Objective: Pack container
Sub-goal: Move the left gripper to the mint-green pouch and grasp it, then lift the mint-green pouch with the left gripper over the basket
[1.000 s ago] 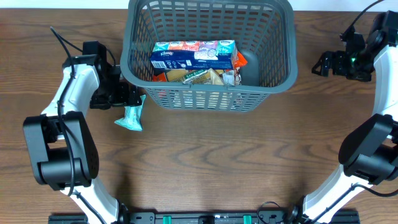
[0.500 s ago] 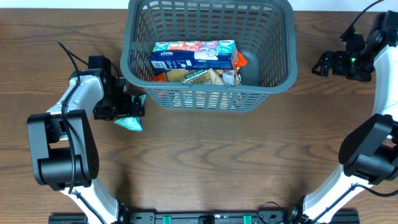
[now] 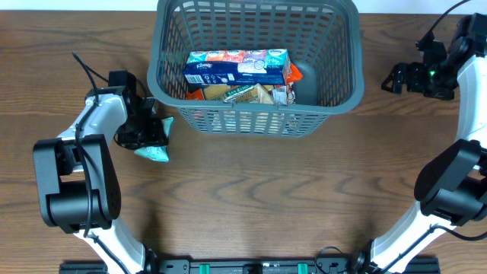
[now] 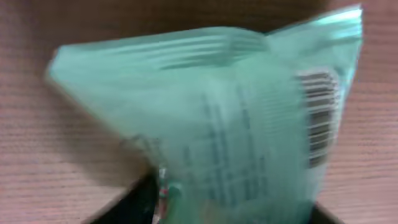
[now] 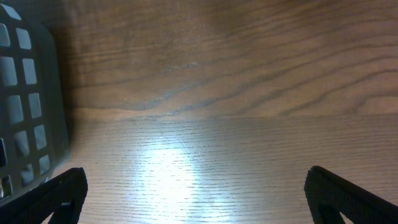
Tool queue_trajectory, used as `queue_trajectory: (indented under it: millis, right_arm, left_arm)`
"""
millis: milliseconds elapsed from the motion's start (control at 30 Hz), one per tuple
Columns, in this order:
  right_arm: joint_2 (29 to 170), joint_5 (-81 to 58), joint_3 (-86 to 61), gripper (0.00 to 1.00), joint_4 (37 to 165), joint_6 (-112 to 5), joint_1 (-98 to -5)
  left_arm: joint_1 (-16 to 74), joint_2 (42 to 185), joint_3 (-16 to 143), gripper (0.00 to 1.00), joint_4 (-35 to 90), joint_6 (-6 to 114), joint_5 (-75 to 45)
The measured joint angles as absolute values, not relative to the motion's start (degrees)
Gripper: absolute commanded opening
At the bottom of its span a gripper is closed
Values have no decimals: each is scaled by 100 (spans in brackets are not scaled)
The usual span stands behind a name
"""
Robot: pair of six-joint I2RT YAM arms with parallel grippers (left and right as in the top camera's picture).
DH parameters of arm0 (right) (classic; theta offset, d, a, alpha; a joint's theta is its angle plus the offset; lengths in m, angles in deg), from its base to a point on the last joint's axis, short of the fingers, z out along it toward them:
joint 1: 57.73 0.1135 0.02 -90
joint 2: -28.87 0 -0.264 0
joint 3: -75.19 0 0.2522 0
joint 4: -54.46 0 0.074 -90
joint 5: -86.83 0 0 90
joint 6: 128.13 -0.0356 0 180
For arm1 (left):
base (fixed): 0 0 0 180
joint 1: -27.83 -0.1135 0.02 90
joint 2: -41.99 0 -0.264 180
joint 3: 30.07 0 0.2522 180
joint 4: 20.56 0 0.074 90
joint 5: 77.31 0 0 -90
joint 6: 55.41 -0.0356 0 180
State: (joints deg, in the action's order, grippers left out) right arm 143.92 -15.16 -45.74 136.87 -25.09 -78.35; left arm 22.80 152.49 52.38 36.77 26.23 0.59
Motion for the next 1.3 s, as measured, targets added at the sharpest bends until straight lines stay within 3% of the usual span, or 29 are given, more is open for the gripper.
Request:
queue_trajectory:
  millis: [133, 433, 833, 1300]
  right_arm:
    - [14392, -1516, -4574, 99, 13693, -2509, -7835]
    - [14392, -1516, -4574, 99, 13695, -2509, -7835]
    - [14392, -1516, -4574, 98, 13687, -2509, -7835]
    - [14392, -1516, -4574, 99, 13698, -2509, -7835]
  left_arm:
    - [2275, 15205, 5240, 6, 3752, 2581, 35]
    - [2280, 14893, 5240, 6, 4165, 2581, 20]
    - [2280, 12451, 5715, 6, 4174, 2586, 490]
    - [2417, 10825, 5876, 6, 2593, 2861, 781]
